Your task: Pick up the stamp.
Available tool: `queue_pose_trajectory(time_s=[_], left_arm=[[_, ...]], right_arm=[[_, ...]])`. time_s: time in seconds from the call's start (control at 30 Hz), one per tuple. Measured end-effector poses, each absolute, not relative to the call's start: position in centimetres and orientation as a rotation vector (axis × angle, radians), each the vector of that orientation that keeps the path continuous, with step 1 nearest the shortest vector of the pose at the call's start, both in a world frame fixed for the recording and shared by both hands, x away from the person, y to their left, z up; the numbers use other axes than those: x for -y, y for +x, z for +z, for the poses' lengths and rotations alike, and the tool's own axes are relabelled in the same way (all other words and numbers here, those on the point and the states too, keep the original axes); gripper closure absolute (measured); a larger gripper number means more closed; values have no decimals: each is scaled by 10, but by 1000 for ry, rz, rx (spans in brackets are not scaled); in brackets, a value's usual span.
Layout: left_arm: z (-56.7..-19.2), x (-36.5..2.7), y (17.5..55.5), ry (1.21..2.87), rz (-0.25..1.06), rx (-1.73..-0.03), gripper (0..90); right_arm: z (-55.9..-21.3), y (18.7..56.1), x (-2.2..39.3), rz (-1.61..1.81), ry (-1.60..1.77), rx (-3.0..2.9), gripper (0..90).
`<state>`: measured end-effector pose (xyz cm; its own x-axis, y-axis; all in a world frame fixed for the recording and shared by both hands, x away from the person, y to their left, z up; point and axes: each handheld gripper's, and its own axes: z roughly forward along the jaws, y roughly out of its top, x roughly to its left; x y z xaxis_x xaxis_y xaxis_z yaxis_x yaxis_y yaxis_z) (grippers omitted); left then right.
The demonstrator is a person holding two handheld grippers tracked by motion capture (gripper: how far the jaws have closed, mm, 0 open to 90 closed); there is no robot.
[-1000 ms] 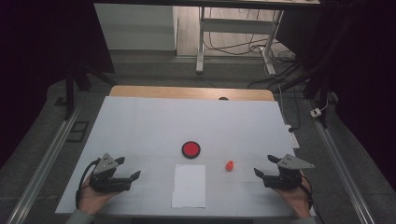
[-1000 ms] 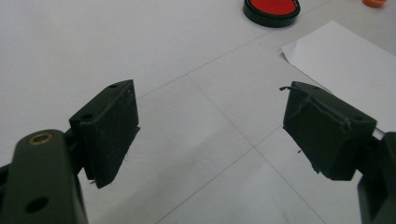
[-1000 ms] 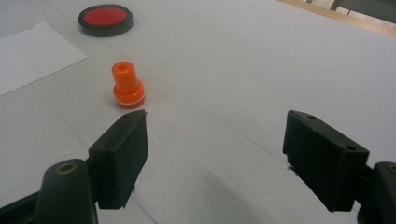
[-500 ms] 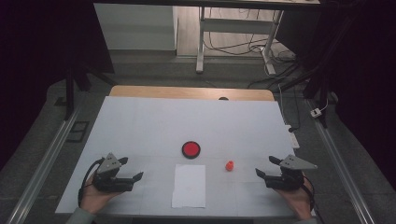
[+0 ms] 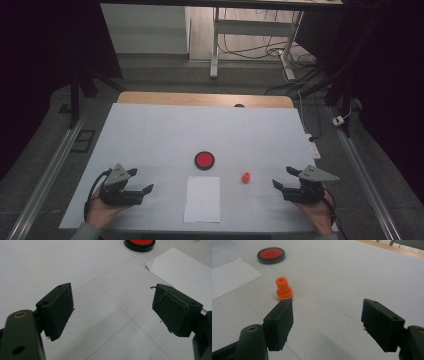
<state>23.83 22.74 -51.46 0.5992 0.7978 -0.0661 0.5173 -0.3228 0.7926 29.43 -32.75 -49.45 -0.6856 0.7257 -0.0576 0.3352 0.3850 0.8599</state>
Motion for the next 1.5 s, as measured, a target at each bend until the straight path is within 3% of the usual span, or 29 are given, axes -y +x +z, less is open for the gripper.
queue_pose_trajectory(time_s=[1.5], left_arm=[[-518,-225,242,2011,426,-1061,179]], right_arm=[[-469,299,263,1297,771,-2302,277]])
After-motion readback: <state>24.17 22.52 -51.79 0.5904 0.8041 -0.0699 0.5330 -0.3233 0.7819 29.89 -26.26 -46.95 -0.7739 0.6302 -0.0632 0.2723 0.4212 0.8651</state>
